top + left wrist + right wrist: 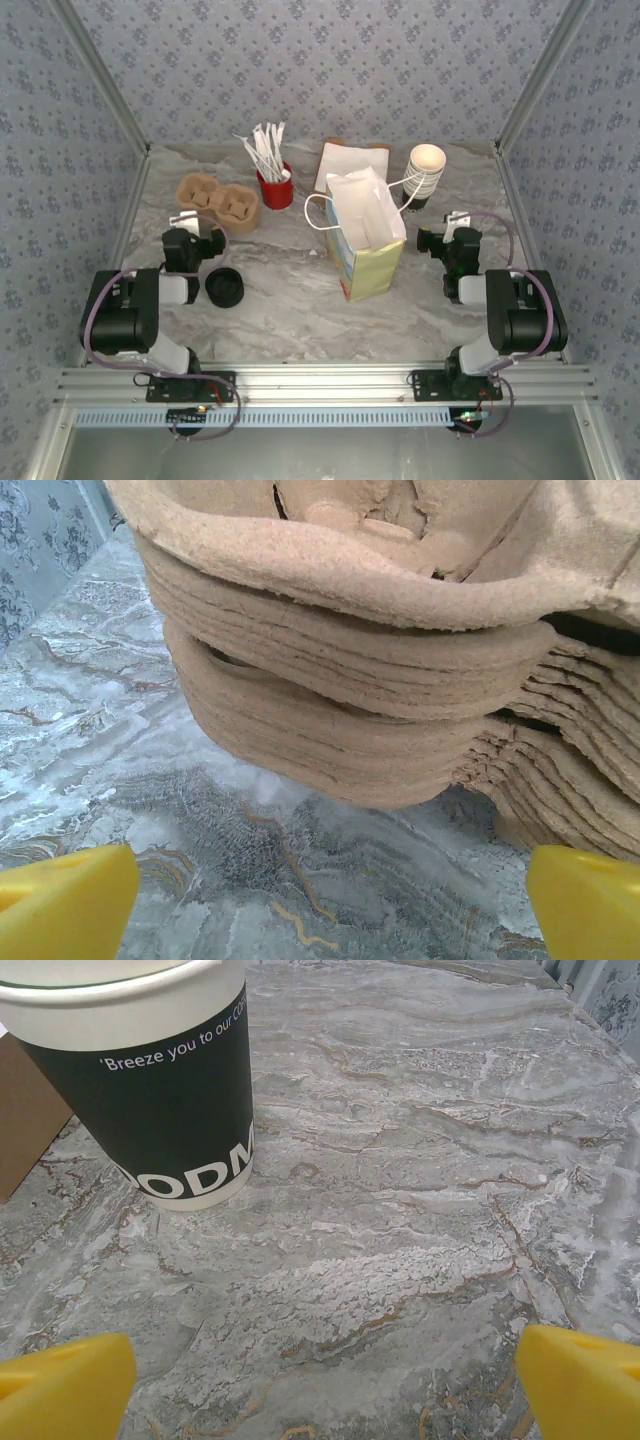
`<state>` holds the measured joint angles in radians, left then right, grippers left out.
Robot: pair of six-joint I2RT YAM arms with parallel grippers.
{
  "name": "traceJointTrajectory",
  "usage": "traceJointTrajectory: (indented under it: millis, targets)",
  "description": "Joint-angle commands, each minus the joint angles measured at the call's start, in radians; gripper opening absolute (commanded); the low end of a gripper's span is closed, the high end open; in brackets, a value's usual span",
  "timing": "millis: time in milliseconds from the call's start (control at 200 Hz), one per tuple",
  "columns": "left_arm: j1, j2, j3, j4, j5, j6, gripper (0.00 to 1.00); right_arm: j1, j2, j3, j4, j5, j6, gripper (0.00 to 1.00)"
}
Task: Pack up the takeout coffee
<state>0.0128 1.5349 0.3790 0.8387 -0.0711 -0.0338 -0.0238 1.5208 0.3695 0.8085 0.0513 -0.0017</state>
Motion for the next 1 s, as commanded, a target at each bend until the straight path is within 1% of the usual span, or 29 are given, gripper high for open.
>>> traceJointTrajectory:
  millis: [0,140,505,570,610,645,735,770,850,929,999]
  targets:
    - [-0.008,-0.004,-0.011,0.059,-0.014,0.008,0.99,-0.005,0.000,0.018,0.001,-0.007,-0.018,1.00]
    - [-0.007,-0.001,-0.002,0.043,-0.112,-0.032,0.99,-0.004,0.001,0.017,0.000,-0.007,-0.018,1.00]
    - [-0.009,-0.002,-0.002,0.045,-0.106,-0.029,0.99,-0.014,-0.004,0.015,0.006,-0.025,-0.011,1.00]
    - [-0.009,-0.034,-0.022,0.057,-0.086,-0.021,0.99,-0.025,-0.033,0.032,-0.053,-0.023,0.003,1.00]
    - [-0.009,-0.077,-0.034,0.048,-0.093,-0.024,0.99,-0.037,-0.066,0.049,-0.106,-0.024,0.016,1.00]
    - [-0.009,-0.132,-0.029,-0.014,-0.117,-0.035,0.99,-0.051,-0.093,0.067,-0.166,-0.024,0.034,0.98]
    - [-0.008,-0.281,0.041,-0.294,-0.282,-0.128,0.99,-0.101,-0.165,0.098,-0.286,-0.055,0.093,0.94]
    - [-0.008,-0.336,0.066,-0.375,-0.324,-0.159,0.99,-0.118,-0.196,0.106,-0.319,-0.064,0.115,0.93]
    - [-0.008,-0.455,0.087,-0.482,-0.342,-0.195,0.99,-0.153,-0.257,0.134,-0.402,-0.079,0.155,0.94]
    - [-0.007,-0.566,0.123,-0.620,-0.389,-0.310,0.99,-0.163,-0.307,0.189,-0.525,-0.085,0.163,0.96]
    - [-0.009,-0.638,0.170,-0.723,-0.357,-0.339,0.99,-0.167,-0.350,0.246,-0.634,-0.093,0.179,0.99]
